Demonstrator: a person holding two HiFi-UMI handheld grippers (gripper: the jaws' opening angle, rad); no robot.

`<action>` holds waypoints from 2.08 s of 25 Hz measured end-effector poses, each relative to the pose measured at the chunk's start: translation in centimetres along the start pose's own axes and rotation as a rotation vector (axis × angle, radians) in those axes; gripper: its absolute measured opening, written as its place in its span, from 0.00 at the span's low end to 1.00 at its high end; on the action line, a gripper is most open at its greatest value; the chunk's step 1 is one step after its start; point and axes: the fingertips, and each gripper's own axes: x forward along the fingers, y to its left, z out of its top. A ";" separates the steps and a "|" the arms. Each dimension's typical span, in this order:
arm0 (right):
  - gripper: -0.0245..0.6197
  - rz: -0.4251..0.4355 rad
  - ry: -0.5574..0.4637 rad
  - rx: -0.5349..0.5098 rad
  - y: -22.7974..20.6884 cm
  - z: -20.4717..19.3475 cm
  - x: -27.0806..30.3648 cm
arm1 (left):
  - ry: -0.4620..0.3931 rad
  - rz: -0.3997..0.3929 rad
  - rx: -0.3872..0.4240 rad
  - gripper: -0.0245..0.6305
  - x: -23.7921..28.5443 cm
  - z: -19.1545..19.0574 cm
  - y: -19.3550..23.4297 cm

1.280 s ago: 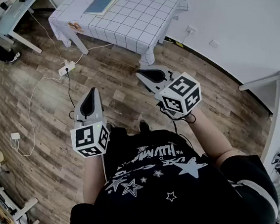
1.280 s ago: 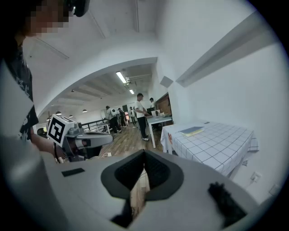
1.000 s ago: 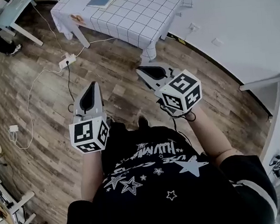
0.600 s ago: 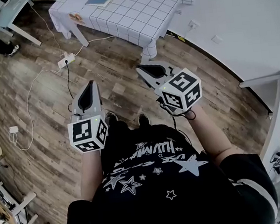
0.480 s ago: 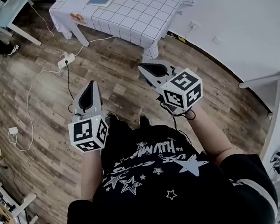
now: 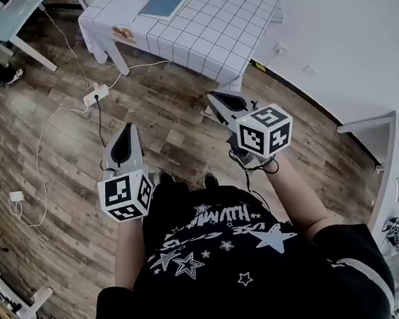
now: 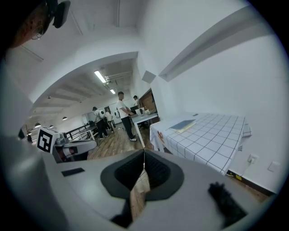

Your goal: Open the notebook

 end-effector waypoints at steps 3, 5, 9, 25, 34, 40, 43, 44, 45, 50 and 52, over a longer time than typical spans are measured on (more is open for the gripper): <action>0.06 -0.030 -0.002 0.029 0.6 1.3 2.8 | -0.003 -0.001 -0.009 0.05 0.3 0.7 3.4; 0.06 -0.035 -0.010 0.073 1.3 2.0 4.6 | -0.004 -0.010 -0.010 0.05 0.3 1.1 5.5; 0.06 -0.045 -0.010 0.091 2.9 2.2 7.0 | -0.002 -0.040 -0.002 0.05 0.1 1.3 8.8; 0.06 -0.102 0.049 0.157 1.9 0.2 10.0 | 0.039 -0.059 -0.016 0.05 1.8 0.0 12.7; 0.06 -0.047 0.026 0.150 0.2 3.2 15.2 | 0.059 -0.007 -0.009 0.05 4.9 1.1 16.2; 0.06 -0.043 0.025 0.171 -3.1 5.0 17.9 | 0.064 -0.029 -0.005 0.05 9.7 2.3 16.0; 0.06 -0.053 0.017 0.177 -5.4 6.3 19.4 | 0.078 -0.040 -0.004 0.05 12.3 2.8 16.1; 0.06 -0.057 0.017 0.178 -6.1 6.7 19.8 | 0.081 -0.043 -0.002 0.05 13.2 3.1 16.2; 0.06 -0.060 0.017 0.180 -6.9 7.0 20.3 | 0.083 -0.046 0.000 0.05 14.1 3.4 16.3; 0.06 -0.079 0.010 0.200 -10.6 8.9 22.2 | 0.088 -0.059 0.019 0.05 18.4 5.4 16.6; 0.06 -0.081 0.006 0.203 -11.8 9.6 22.9 | 0.094 -0.067 0.023 0.05 20.0 6.0 16.4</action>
